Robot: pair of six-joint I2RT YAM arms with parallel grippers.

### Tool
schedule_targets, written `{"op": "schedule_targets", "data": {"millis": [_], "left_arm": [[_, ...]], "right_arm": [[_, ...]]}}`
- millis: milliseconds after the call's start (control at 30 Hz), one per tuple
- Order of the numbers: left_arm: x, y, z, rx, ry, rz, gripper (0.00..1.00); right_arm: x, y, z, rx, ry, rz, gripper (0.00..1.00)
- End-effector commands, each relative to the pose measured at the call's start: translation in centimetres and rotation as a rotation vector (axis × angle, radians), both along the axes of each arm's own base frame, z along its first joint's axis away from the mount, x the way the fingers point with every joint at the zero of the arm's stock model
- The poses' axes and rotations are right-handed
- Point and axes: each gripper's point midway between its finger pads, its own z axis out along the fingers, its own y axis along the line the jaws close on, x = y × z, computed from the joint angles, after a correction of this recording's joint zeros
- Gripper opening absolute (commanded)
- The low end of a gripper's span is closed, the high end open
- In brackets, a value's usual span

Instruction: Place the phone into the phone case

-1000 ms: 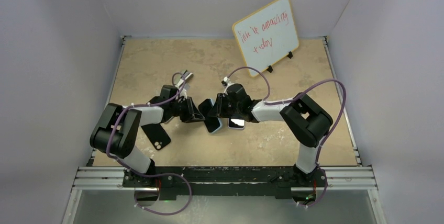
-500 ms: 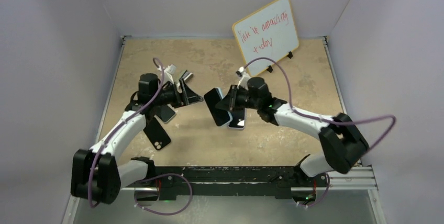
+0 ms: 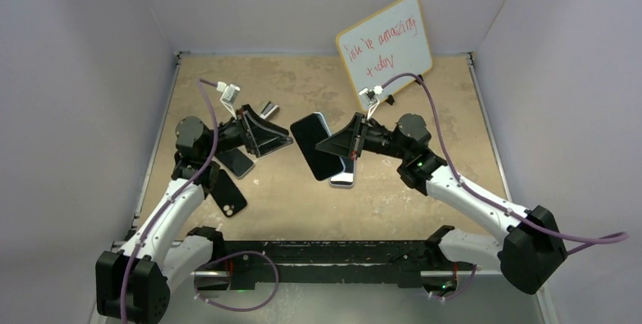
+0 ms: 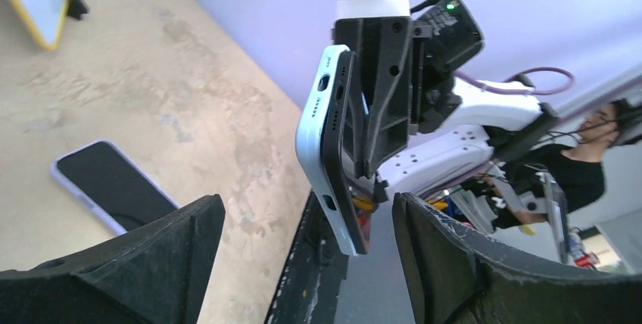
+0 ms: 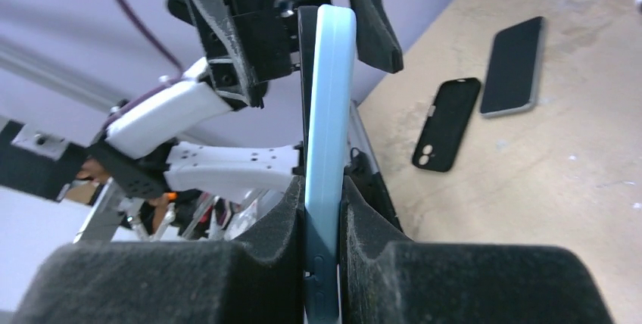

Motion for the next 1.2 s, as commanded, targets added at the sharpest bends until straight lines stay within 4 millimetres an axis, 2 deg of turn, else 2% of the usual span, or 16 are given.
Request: {"op": "schedule_targets", "data": {"millis": [0,133,467,533,800,867,1000,1067,1167], "left_arm": [[-2.7,0.0,4.4,-0.148,-0.138,-0.095,0.85],[-3.6,0.1,5.8,-0.214,-0.167,-0.113,0.83],[-4.4,0.7,7.8,-0.364,-0.209,-0.131,0.72],[-4.1,0.7,7.7,-0.377,-0.198,-0.136,0.67],[-3.0,0.5,6.2,-0.402,-0.138,-0.14,0.49],[-2.8,0.4,6.0,-0.401,-0.131,-0.134,0.41],[-2.0,-0.2,5.4,-0.362,-0.113,-0.127,0.13],[-0.8,-0.6,4.2,-0.308,-0.043,-0.098,0.0],[0.2,-0.9,3.0,-0.23,-0.007,-0.043,0.0]], "right_arm": [[-2.8,0.0,6.0,0.178,-0.118,0.142,0.05],[-3.6,-0.1,7.0,0.238,-0.107,0.185,0.05],[-4.2,0.1,7.2,0.307,-0.057,0.263,0.07],[-4.4,0.1,7.4,0.332,-0.052,0.282,0.07],[-3.9,0.5,5.8,0.356,0.035,0.309,0.08],[-3.8,0.7,5.3,0.35,0.048,0.311,0.08],[-3.3,1.1,4.4,0.339,0.074,0.302,0.13],[-3.4,1.4,4.1,0.327,0.074,0.311,0.18],[-3.0,2.0,3.6,0.3,0.087,0.312,0.29]]}}
